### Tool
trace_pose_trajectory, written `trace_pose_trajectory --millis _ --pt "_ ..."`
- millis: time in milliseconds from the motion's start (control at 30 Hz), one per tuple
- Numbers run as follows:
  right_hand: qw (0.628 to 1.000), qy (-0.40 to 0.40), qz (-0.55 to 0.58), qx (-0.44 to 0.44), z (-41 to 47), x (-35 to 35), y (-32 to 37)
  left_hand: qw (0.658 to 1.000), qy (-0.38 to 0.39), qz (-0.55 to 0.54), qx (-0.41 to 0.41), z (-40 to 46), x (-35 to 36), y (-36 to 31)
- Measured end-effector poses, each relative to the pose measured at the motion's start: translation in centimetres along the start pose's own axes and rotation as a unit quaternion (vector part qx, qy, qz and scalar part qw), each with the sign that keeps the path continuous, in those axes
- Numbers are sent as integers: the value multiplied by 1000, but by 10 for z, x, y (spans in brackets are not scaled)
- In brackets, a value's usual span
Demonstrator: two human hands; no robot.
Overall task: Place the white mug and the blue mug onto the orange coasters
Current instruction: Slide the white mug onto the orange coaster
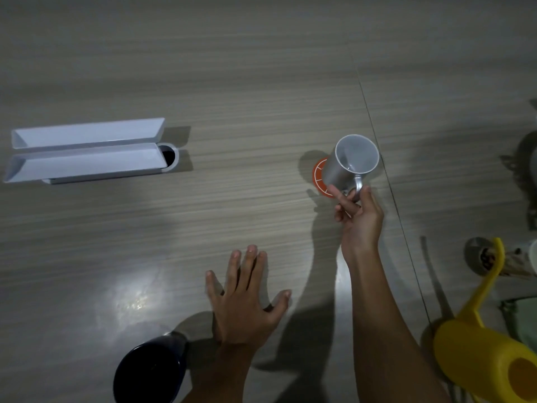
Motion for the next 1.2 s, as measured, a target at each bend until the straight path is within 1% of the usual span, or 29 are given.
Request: trace_pose_trajectory --millis 233,400,867,1033,1200 --pt "1000 -1 1 9 8 3 -8 1000 -9 -2 1 0 0 0" --pt "1000 3 7 6 11 2 -11 1000 -2 4 -1 1 1 0" --pt "999 32 3 4 10 3 -19 1000 3 16 1 1 3 1" --pt "999 21 -38 -2 10 1 -21 1000 2 16 0 0 3 2" --pt "998 -11 -55 -15 1 -9 -29 1000 0 18 19 -2 5 2"
Point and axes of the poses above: each hand's wrist, its own z-axis towards the middle knuckle, its own x-axis out of the palm, y = z × x, the point moved 5 cm from there along z, towards the middle knuckle, and after that the axes turned 13 degrees about -z, right-handed, at the moved point
